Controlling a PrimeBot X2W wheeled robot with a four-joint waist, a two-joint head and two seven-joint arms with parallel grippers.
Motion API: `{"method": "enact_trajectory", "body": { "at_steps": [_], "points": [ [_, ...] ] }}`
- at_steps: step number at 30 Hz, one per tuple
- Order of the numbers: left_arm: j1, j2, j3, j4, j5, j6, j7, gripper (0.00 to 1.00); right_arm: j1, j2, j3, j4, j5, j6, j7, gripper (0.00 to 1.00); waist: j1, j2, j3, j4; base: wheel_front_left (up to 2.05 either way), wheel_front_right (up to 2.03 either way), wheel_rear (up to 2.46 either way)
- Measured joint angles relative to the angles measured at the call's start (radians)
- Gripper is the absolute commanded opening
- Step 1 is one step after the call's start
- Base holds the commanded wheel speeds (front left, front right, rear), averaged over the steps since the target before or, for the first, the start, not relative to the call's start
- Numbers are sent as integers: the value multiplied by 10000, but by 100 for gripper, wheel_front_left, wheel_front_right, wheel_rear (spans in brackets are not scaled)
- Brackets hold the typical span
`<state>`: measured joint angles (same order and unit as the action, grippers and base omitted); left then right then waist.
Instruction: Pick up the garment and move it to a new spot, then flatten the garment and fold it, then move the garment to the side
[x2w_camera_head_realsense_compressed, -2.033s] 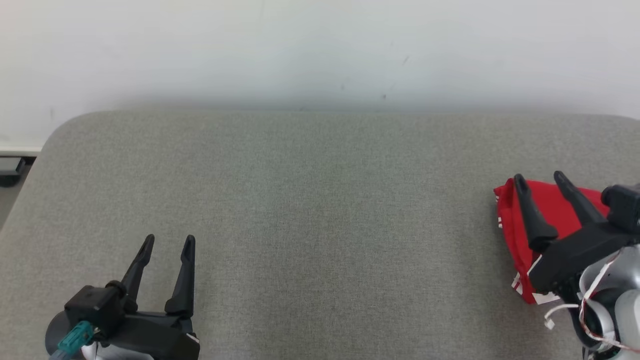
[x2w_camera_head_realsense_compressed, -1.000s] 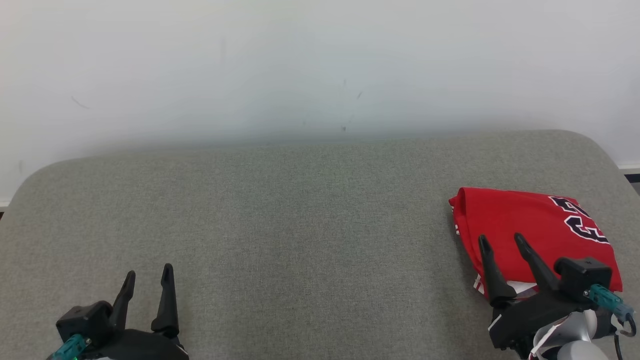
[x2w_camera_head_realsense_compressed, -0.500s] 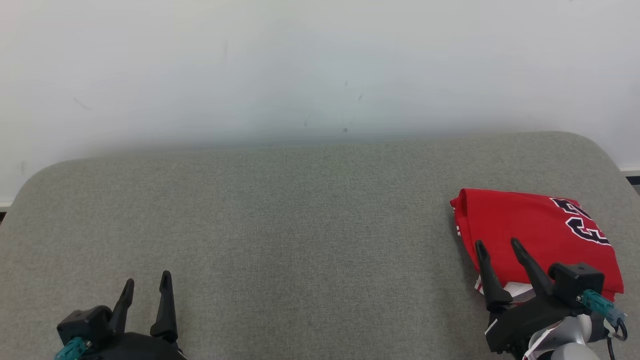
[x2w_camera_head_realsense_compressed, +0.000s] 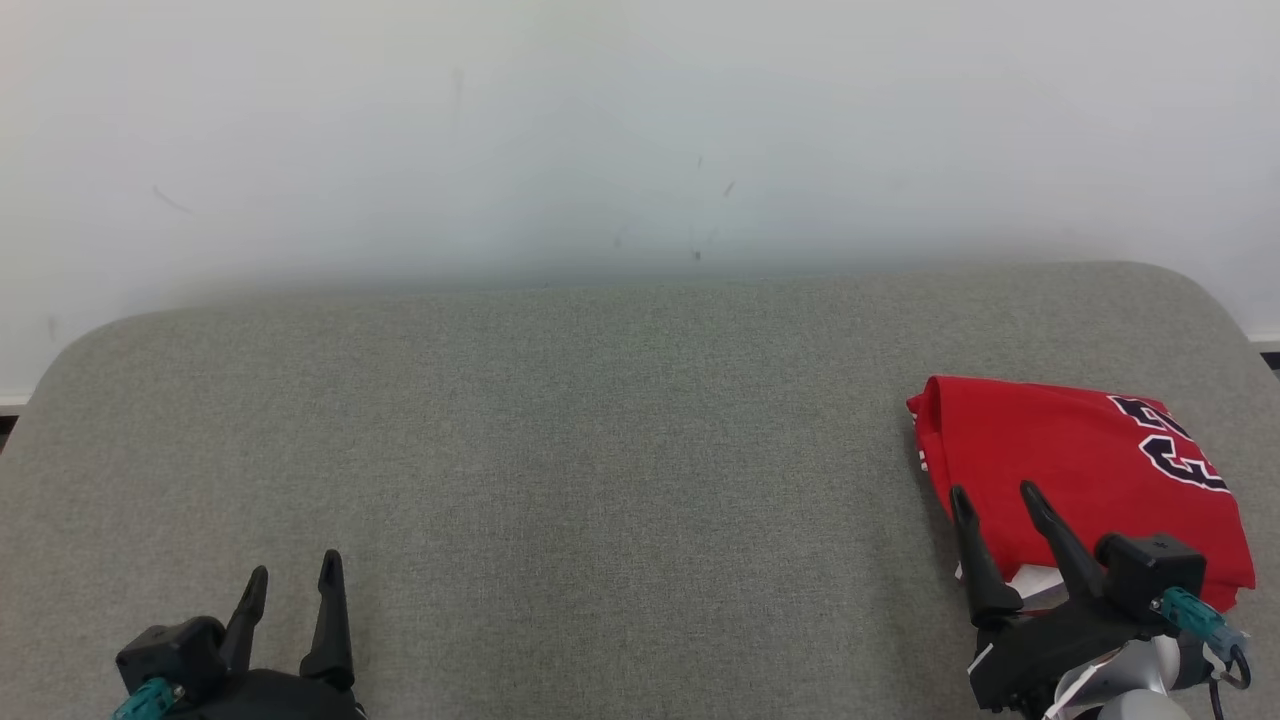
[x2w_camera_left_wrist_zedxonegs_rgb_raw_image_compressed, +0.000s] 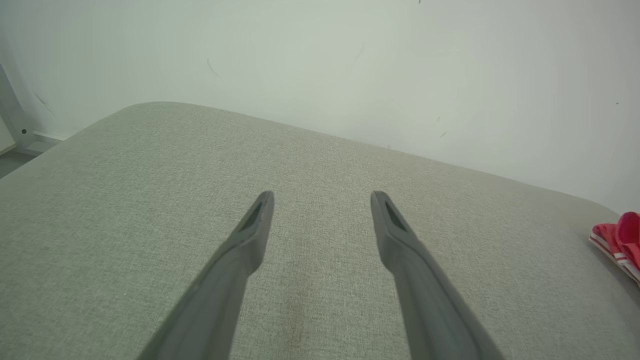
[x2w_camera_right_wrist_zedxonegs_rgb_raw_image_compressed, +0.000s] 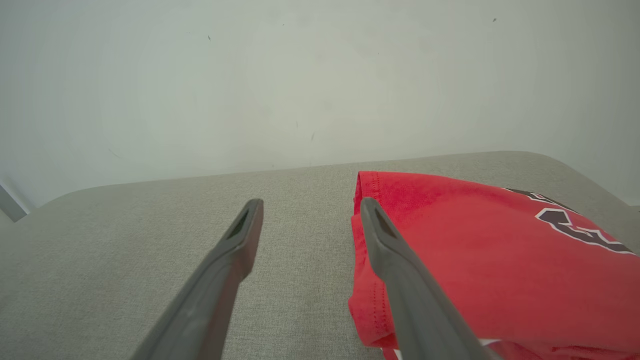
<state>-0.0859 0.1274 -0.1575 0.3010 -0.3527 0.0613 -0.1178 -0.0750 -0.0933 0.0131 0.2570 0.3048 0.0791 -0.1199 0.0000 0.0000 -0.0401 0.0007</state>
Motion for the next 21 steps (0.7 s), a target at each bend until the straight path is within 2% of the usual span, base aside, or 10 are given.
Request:
{"method": "enact_trajectory", "body": {
  "at_steps": [3, 4, 11, 21],
  "points": [
    [-1, 13, 0, 31, 0, 0, 0, 100, -17, 2, 0, 23, 0, 0, -52, 100, 0, 0, 6, 5, 0, 0, 0],
    [5, 0, -2, 82, 6, 2, 2, 0, 15, 10, -2, 58, 0, 0, -36, 0, 0, 0, 7, 6, 0, 0, 0],
    [429, -194, -54, 568, -31, -6, 94, 0, 578, 136, 12, 604, 59, 0, 56, 0, 0, 0, 12, 8, 0, 0, 0],
    [403, -259, 251, 606, -1296, -188, 347, 0, 462, 151, -199, 671, 1352, 2, 326, 0, 0, 0, 51, 6, 0, 0, 0]
  ]
}}
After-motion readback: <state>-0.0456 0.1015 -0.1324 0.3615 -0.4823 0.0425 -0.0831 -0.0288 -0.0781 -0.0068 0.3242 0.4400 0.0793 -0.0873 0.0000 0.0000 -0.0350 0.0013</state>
